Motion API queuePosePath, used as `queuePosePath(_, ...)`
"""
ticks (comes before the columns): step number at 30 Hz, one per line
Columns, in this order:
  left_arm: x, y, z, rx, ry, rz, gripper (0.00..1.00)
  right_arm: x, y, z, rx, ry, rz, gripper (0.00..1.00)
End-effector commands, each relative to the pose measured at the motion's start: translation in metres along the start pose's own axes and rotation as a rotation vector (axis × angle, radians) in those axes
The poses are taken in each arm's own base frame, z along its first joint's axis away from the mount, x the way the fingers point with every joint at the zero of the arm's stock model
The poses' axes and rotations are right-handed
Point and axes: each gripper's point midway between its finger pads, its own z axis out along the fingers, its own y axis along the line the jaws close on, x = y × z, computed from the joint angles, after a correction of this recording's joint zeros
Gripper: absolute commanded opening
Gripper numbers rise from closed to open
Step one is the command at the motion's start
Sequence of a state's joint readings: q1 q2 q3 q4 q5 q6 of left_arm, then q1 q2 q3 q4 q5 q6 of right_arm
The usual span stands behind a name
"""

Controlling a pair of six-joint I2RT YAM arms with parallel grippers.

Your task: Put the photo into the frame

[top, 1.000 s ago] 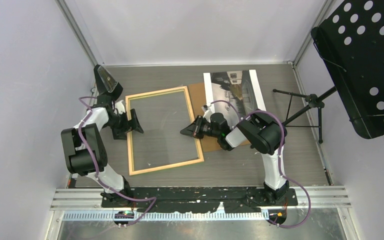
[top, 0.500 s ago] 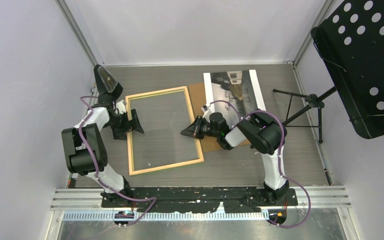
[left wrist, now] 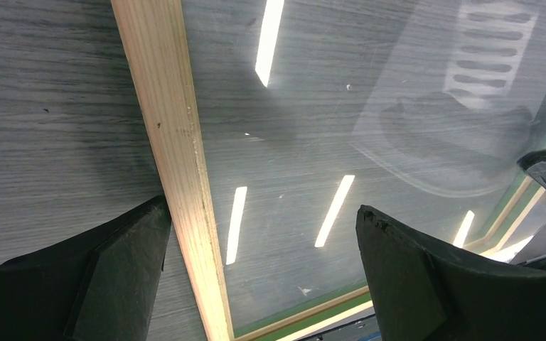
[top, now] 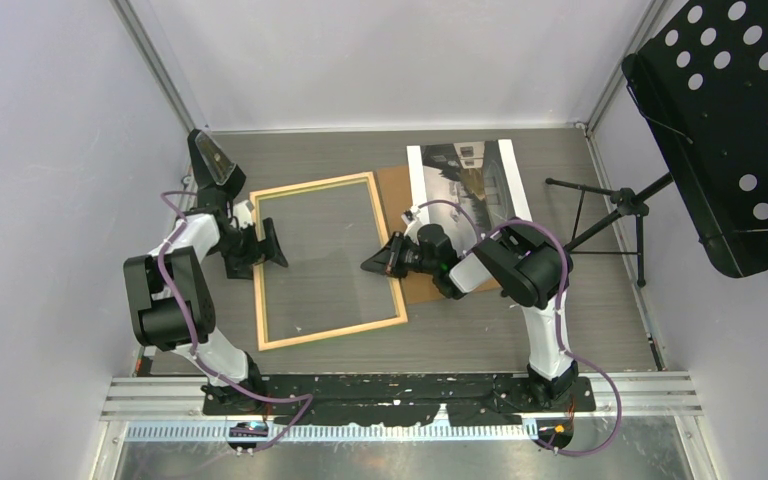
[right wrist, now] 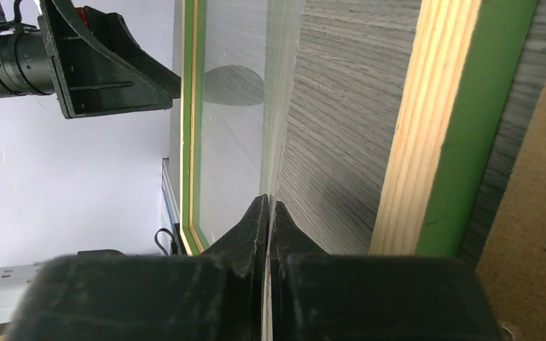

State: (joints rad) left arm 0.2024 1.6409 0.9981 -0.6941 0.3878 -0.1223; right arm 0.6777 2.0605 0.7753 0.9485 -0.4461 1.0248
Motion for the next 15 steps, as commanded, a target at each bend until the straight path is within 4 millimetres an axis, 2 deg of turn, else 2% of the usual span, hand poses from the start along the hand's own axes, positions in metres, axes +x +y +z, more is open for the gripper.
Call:
queuePosePath(1, -0.016, -0.01, -0.012, 0.01, -0.056, 0.046, 0.96, 0.0, 0.009, 0.008, -0.036, 0.006, -0.049, 0.05)
queuePosePath(9, -0.024, -0.011, -0.029, -0.023, -0.135, 0.071, 0.97, 0.0, 0.008, 0.008, -0.035, 0.01, -0.046, 0.05)
queuePosePath(15, -0.026, -0.011, -0.033, -0.028, -0.147, 0.073, 0.97, 0.001, 0.007, 0.008, -0.031, 0.01, -0.048, 0.05)
